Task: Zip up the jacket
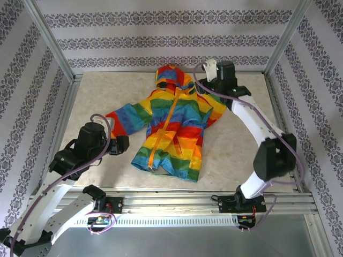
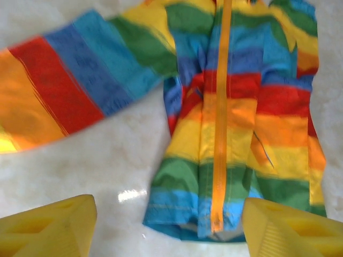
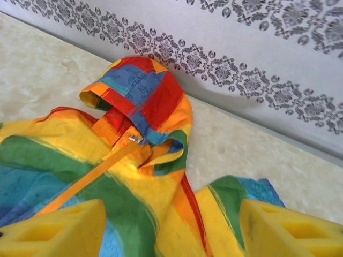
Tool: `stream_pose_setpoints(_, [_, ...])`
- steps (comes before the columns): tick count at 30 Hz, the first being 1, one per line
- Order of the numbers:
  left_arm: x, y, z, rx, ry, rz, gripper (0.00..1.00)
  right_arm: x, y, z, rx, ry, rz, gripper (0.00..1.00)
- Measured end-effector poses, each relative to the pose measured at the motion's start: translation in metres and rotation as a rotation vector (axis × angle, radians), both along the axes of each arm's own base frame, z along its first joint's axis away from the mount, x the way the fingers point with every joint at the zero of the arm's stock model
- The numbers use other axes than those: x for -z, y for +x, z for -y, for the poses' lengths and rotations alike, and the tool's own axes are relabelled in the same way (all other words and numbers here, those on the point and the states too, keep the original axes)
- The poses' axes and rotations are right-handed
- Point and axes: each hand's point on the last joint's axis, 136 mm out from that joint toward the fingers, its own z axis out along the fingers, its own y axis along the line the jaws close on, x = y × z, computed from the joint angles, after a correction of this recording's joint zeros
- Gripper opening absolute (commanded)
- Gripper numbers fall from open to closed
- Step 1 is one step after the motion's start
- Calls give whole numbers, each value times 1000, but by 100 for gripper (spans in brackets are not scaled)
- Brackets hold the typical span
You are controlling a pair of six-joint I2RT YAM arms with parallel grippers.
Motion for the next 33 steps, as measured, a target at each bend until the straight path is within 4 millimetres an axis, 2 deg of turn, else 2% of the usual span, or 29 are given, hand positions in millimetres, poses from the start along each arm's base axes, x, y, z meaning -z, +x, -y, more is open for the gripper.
stream_pose_setpoints(4, [-31,10,-11,-16,53,177,86,-8,-42,13,23,29,42,72])
stream_pose_setpoints(6, [-46,15,-17,-32,72,273,100,-9,-59,20,39,38,61,73])
stream_pose_setpoints(9, [-58,19,-27,-75,99,393,100,-2,-85,32,70,46,83,80])
stream_pose_setpoints(11, [-59,22,-33,-107,119,452,100,7,-99,39,94,54,96,87])
stream_pose_setpoints(13, [-54,26,-39,-139,149,496,100,22,-114,49,123,60,102,97])
stream_pose_setpoints(20, [-25,36,-60,-247,262,619,100,78,-136,95,294,106,122,98])
stream_pose_setpoints(23, [-7,41,-64,-276,299,666,100,101,-138,111,360,115,121,98])
stream_pose_setpoints(26, [14,46,-60,-250,348,710,100,118,-134,120,404,122,119,98])
stream_pose_setpoints(31, [55,57,-54,-195,449,700,100,145,-129,124,432,130,126,98])
stream_pose_setpoints(33, [64,61,-56,-195,471,678,100,156,-128,127,442,125,116,98])
